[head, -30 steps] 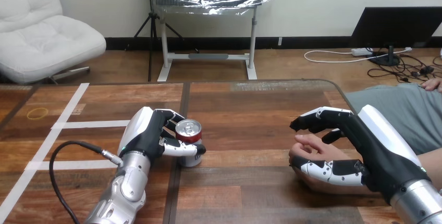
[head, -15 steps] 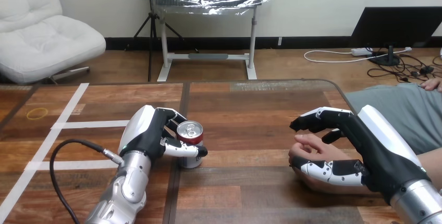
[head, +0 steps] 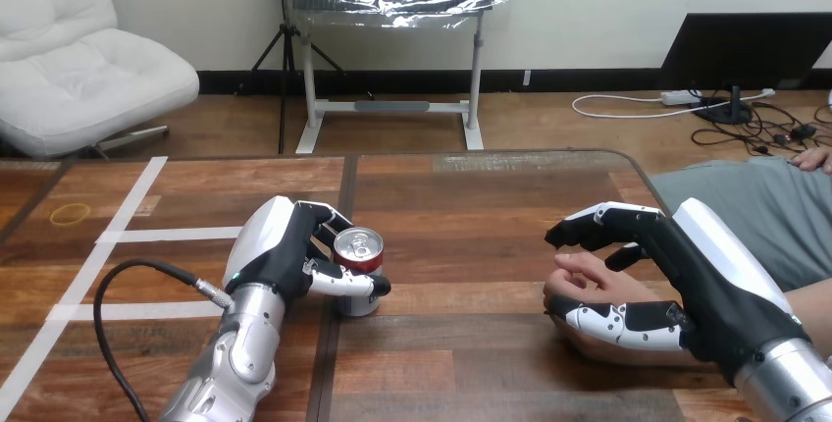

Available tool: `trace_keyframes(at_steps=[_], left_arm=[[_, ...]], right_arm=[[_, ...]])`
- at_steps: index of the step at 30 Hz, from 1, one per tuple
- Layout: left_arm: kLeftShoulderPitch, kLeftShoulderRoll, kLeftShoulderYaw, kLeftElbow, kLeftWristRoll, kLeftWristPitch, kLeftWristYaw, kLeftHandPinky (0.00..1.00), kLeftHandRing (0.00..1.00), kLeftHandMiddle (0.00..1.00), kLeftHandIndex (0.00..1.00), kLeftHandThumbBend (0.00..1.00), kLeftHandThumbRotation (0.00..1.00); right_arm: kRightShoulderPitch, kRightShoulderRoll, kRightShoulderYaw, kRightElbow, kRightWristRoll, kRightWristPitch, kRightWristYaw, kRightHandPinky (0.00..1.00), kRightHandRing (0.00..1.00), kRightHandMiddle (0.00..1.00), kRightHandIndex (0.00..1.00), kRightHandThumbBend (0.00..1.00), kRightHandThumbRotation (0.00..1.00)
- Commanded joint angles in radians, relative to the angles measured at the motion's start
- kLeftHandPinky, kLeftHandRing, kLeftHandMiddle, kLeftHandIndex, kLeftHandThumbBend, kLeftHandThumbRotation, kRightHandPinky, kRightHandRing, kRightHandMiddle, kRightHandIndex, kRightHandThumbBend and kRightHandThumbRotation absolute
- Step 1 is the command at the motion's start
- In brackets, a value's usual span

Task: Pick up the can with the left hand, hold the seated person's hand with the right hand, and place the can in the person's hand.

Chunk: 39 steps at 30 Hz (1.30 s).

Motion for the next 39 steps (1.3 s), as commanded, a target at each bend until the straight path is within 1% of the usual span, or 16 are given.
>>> trace_keyframes(at_steps=[1, 13, 19, 29, 34, 39], left_arm=[[-0.031, 0.019, -0.004, -0.013, 0.006, -0.018, 0.015, 0.39, 0.42, 0.46, 0.49, 0.70, 0.00], [-0.028, 0.021, -0.004, -0.005, 0.009, -0.033, 0.029, 0.38, 0.42, 0.46, 0.50, 0.69, 0.00], [-0.025, 0.020, 0.004, -0.010, 0.001, -0.036, 0.032, 0.38, 0.42, 0.46, 0.50, 0.68, 0.00], [-0.007, 0.011, 0.029, -0.030, -0.030, -0.079, 0.054, 0.36, 0.40, 0.45, 0.50, 0.67, 0.00], [-0.001, 0.008, 0.038, -0.041, -0.045, -0.110, 0.056, 0.36, 0.40, 0.45, 0.50, 0.65, 0.00], [0.011, 0.000, 0.047, -0.086, -0.072, -0.114, 0.042, 0.37, 0.40, 0.45, 0.50, 0.64, 0.00]], right_arm=[[-0.053, -0.018, -0.011, -0.054, 0.006, -0.003, 0.000, 0.68, 0.77, 0.74, 0.67, 0.60, 0.00], [-0.054, -0.018, -0.011, -0.054, 0.003, -0.001, 0.003, 0.68, 0.77, 0.74, 0.67, 0.61, 0.00], [-0.054, -0.017, -0.011, -0.053, 0.002, -0.002, 0.003, 0.68, 0.77, 0.74, 0.67, 0.61, 0.00], [-0.056, -0.018, -0.012, -0.055, 0.001, -0.001, 0.005, 0.68, 0.77, 0.74, 0.67, 0.60, 0.00], [-0.059, -0.018, -0.011, -0.054, 0.000, 0.003, 0.006, 0.68, 0.77, 0.74, 0.68, 0.60, 0.00], [-0.061, -0.018, -0.011, -0.051, -0.003, 0.000, 0.003, 0.68, 0.76, 0.74, 0.68, 0.60, 0.00]])
